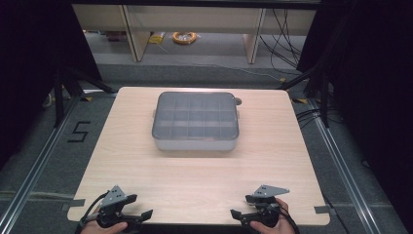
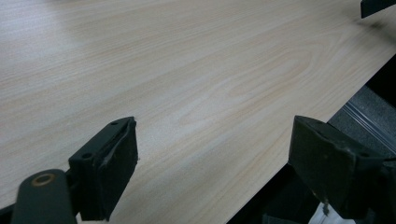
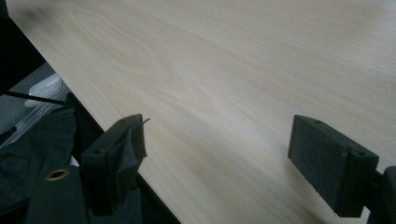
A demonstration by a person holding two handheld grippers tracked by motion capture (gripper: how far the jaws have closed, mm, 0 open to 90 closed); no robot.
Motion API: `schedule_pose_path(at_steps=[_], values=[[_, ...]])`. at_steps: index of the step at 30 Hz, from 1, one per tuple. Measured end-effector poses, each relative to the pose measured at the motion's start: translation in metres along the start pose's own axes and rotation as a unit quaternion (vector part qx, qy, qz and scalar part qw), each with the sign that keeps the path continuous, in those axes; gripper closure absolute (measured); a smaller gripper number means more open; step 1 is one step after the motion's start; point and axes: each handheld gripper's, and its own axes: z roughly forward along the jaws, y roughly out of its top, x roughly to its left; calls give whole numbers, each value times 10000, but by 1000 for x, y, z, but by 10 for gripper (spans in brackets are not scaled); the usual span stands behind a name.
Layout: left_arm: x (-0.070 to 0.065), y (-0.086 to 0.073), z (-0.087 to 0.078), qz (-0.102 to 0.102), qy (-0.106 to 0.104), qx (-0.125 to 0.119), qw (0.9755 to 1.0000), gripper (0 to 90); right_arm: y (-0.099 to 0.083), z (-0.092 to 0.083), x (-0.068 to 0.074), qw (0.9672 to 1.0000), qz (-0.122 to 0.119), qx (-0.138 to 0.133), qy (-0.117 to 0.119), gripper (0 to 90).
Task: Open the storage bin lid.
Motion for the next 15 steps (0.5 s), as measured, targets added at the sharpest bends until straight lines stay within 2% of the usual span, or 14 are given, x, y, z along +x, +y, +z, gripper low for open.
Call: schedule_pose_path(at_steps=[4,6,7,11,13,15], values=[[1,0,-1,-5,10,22,10000,152,0,-2,0,10000,-1,-4,-76,200],[1,0,-1,10,25,16,10000,152,0,-2,2,9999,94,11,-61,200],[1,0,-1,2,24,15,10000,152,0,-2,0,10000,-2,-11,-69,201],[2,0,-1,35,16,18,10000,152,0,-1,-1,10000,-7,-76,-59,203],[1,0,-1,-28,15,-2,10000,152,0,0,-1,10000,24,-64,22,204],[2,1,0,-55,19,-34,10000,152,1,-1,-2,10000,25,-69,-58,205]])
